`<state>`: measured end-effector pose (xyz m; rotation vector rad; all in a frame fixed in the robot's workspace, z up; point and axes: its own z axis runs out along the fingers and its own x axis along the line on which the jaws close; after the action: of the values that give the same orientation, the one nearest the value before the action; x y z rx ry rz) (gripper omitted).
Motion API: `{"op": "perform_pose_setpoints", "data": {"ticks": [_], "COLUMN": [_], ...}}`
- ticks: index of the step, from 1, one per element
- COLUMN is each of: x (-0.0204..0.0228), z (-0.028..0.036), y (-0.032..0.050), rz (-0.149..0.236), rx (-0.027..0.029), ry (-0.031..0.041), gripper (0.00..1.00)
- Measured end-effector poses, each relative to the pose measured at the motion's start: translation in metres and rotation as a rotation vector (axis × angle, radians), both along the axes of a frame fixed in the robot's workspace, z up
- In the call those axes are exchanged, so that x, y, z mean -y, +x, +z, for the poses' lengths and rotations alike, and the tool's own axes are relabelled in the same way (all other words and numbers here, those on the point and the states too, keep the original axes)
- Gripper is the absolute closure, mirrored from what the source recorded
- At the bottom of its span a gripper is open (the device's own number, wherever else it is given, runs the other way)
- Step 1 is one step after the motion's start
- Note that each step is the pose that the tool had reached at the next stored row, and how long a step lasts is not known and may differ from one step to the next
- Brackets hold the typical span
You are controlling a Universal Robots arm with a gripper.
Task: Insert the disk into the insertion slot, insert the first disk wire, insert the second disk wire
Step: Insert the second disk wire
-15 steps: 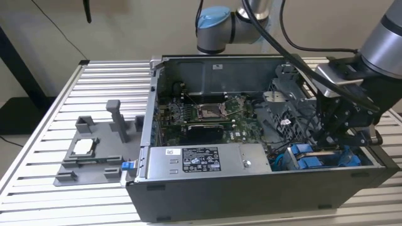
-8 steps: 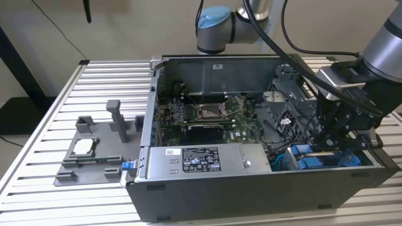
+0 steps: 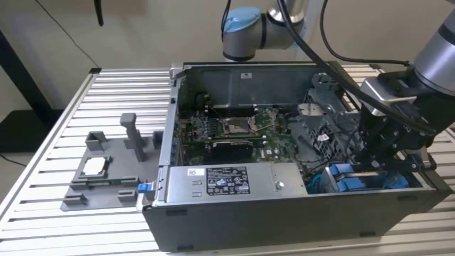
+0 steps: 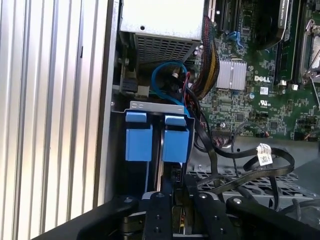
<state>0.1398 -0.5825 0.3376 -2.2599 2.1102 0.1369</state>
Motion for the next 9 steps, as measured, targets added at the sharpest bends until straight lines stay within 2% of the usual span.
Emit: {"op": "perform_pose_setpoints", "data": {"ticks": [5, 8, 9], "x": [-0.0001, -0.0001, -0.0001], "z": [0.0159, 0.0181, 0.0206], "y": [0.0000, 0.0000, -0.0001], "rz": [0.000, 0.000, 0.000], "rx": [0.0000, 0.0004, 0.0017], "ry": [-0.0016, -0.0014, -0.0016], "gripper": [0.76, 0.76, 0.76]}}
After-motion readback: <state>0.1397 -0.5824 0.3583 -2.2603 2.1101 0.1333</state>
